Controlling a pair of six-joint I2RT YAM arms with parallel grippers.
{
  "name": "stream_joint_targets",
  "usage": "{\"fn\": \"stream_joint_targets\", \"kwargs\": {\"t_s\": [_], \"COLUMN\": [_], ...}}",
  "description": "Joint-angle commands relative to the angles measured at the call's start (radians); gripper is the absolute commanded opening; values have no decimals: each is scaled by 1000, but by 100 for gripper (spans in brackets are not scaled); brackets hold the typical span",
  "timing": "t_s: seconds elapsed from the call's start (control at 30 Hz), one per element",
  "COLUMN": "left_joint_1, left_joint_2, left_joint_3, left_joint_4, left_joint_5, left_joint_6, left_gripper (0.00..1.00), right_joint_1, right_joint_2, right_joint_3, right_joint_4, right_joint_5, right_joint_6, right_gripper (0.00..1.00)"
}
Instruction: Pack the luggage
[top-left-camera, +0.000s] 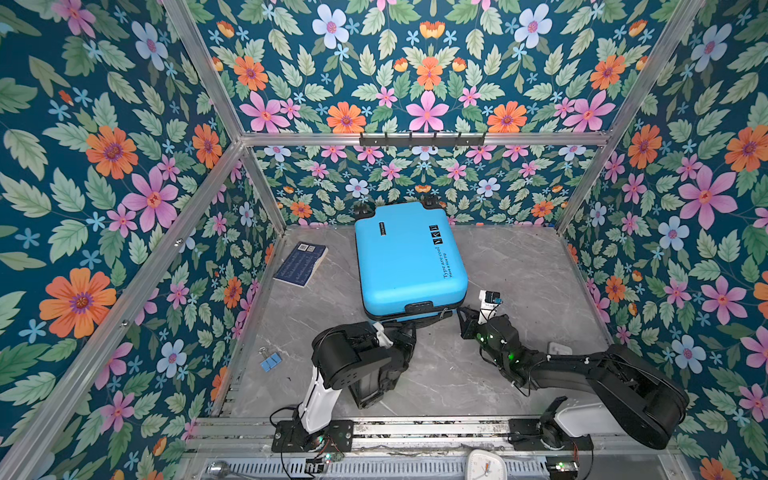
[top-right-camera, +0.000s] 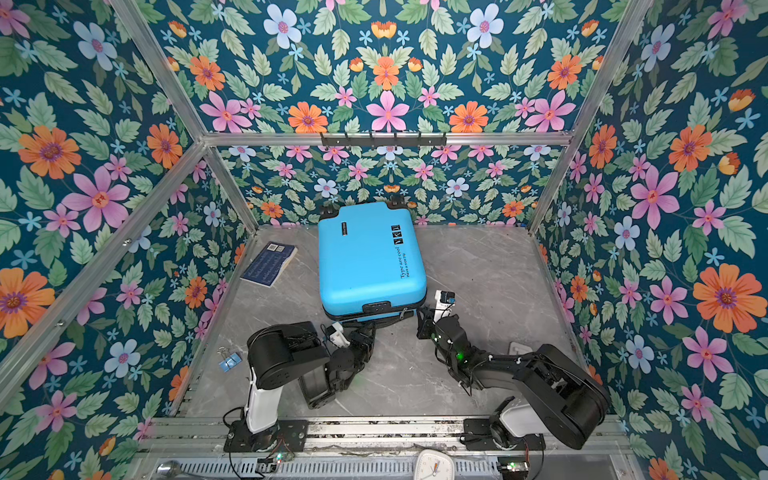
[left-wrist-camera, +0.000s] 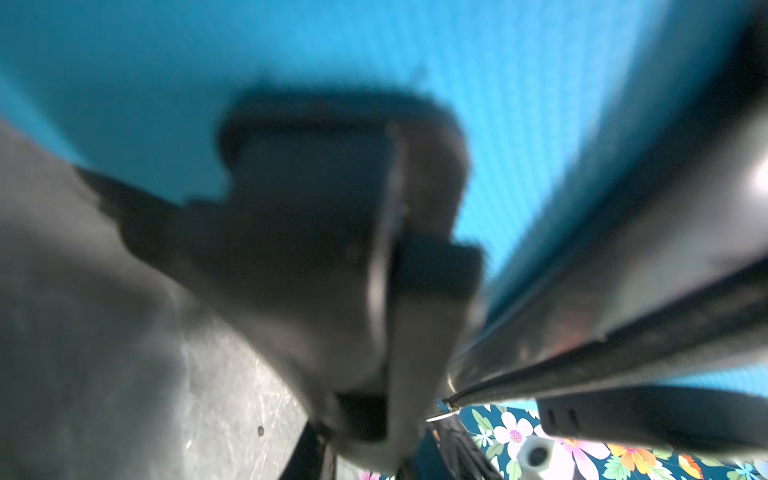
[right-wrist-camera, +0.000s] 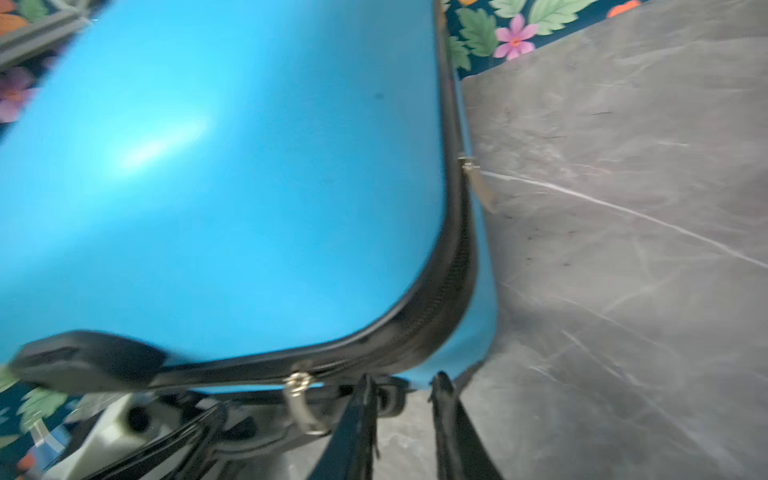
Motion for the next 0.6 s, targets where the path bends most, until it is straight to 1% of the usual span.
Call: {"fn": "stream_joint_targets", "kwargs": {"t_s": [0.0, 0.1, 0.17, 0.2, 0.27, 0.3, 0.37, 0.47, 0.57], "left_joint_1": [-3, -4, -3, -5, -6, -6, -6, -6, -7], "left_joint_2": [-1, 1, 4, 6, 10, 10, 13, 16, 17], "left_joint_3": [1, 5, 7, 10, 10, 11, 11, 12, 13], "left_joint_4": [2, 2, 2, 2, 2, 2, 2, 2, 2], "left_joint_5": [5, 8, 8, 9, 14, 15, 18, 18, 21], "left_joint_6": [104, 107, 103, 99, 96, 96, 93, 90, 89], "left_gripper": [0, 0, 0, 0, 0, 0, 0, 0, 0], "right_joint_1": [0, 4, 12, 11, 12, 12, 14, 15, 14], "right_joint_2": [-7, -3, 10, 18, 30, 37, 46, 53, 65], "right_joint_3": [-3, 42, 60, 62, 75, 87, 99, 76, 73], "right_joint_4": [56, -19, -27, -23, -38, -57, -76, -50, -45], "right_joint_5": [-101, -146, -157, -155, -147, -147, -134, -95, -89], "right_joint_6": [3, 25, 39, 54, 77, 81, 91, 99, 83], "right_gripper": [31, 32, 33, 34, 42, 44, 44, 45, 44]}}
